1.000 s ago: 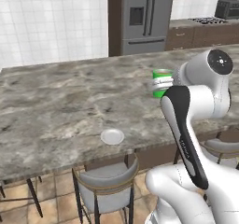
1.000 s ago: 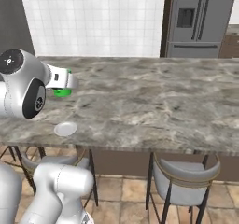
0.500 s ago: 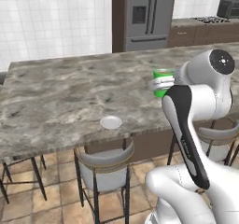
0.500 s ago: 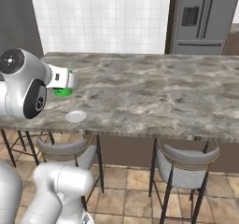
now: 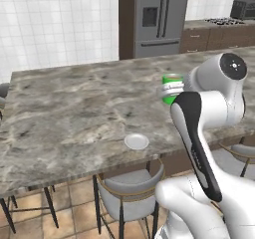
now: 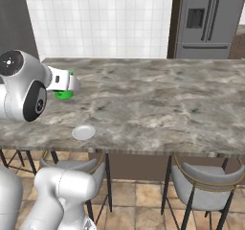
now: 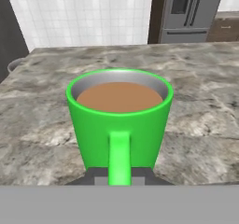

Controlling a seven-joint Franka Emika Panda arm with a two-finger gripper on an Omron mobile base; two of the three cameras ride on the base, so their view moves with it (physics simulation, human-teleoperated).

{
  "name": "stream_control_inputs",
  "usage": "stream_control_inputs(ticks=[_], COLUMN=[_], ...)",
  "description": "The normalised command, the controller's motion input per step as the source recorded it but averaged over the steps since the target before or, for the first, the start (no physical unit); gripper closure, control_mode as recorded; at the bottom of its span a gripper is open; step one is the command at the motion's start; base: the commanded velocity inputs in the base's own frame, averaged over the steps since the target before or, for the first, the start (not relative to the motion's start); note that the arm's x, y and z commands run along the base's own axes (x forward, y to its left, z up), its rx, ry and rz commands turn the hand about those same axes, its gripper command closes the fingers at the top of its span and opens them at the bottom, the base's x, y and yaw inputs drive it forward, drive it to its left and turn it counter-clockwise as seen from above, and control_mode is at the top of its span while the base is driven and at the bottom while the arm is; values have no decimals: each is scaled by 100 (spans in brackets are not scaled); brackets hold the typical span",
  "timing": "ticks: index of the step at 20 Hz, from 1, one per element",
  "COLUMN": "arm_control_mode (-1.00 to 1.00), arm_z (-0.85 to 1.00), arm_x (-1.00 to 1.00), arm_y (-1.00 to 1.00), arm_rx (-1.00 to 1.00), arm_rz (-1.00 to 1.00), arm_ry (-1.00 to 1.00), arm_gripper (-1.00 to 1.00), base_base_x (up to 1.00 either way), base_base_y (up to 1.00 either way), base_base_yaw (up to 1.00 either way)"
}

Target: Pick the cup of tea, navigate to the dining table, and place it on the saucer.

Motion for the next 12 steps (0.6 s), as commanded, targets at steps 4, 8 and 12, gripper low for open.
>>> stream_control_inputs(ticks=[4, 8, 12], arm_control_mode=[100, 100, 100], arm_z=[0, 0, 0], arm_x=[0, 0, 0], arm_y=[0, 0, 0], arm_rx=[0, 0, 0], arm_rz=[0, 0, 0], arm_ry=[0, 0, 0], arm_gripper=[100, 100, 100], base_base_x=[3, 0, 29], base_base_y=[4, 0, 8], base_base_yaw=[0, 0, 0])
